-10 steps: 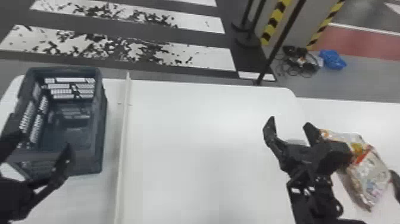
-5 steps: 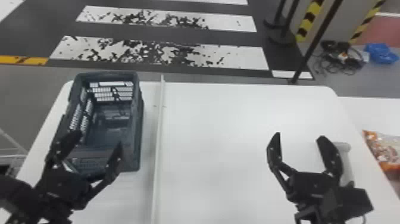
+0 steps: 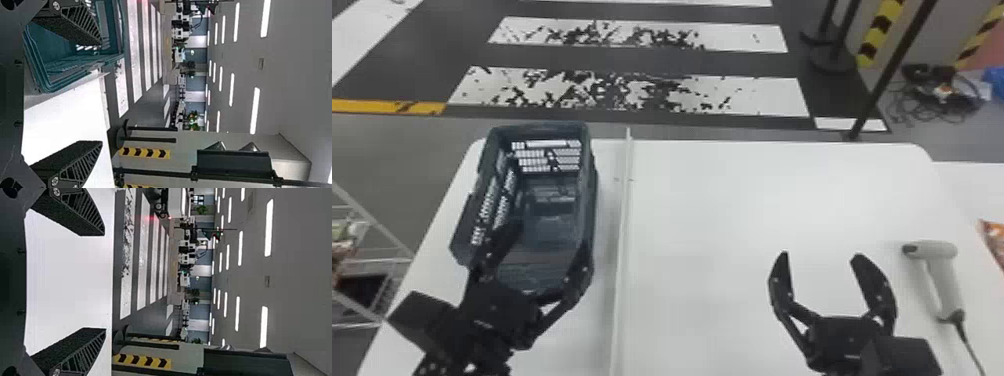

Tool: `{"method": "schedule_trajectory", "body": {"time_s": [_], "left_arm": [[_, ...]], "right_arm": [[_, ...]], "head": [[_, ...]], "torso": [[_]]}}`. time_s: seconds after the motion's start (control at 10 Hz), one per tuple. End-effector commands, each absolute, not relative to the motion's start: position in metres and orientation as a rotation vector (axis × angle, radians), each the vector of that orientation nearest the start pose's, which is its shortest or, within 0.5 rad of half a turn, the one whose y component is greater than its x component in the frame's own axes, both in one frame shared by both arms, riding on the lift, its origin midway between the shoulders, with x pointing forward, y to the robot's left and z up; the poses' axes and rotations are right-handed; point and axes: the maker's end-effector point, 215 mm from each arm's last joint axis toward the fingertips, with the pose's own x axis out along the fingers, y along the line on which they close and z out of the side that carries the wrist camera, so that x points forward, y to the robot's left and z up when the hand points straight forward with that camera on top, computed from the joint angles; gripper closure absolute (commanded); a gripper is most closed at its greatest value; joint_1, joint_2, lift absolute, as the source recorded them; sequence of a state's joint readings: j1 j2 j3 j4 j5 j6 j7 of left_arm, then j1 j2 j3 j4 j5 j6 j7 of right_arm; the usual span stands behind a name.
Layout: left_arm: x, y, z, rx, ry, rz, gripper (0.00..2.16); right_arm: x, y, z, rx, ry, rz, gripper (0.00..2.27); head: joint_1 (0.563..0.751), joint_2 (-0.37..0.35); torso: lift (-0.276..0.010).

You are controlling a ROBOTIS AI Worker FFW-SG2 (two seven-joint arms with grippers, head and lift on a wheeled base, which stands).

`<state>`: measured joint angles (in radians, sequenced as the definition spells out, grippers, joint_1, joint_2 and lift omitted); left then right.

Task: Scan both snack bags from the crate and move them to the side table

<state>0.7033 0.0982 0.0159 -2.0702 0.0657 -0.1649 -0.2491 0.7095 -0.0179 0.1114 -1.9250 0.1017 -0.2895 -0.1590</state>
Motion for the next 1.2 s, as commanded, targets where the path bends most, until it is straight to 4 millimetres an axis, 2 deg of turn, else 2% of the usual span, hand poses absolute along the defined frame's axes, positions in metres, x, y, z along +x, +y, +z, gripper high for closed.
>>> {"method": "schedule_trajectory", "body": {"time_s": [0.0, 0.3, 1.1], "left_arm": [[0.369, 0.184, -0.361, 0.021, 0.048, -0.292, 0.1], [0.365, 0.174, -0.361, 0.02, 0.047, -0.301, 0.1], [0.359, 0.171, -0.36, 0.027, 0.057, -0.303, 0.1]], "right_arm": [[0.358, -0.199, -0.404, -0.057, 0.087, -0.036, 0.06], [0.356, -0.205, -0.395, -0.061, 0.076, -0.055, 0.06], [0.349, -0.214, -0.399, -0.071, 0.109, -0.074, 0.06]], "head": [[0.695, -0.008], [0.695, -0.033], [0.695, -0.07]], "torso": [[-0.075], [-0.075], [-0.075]]}}
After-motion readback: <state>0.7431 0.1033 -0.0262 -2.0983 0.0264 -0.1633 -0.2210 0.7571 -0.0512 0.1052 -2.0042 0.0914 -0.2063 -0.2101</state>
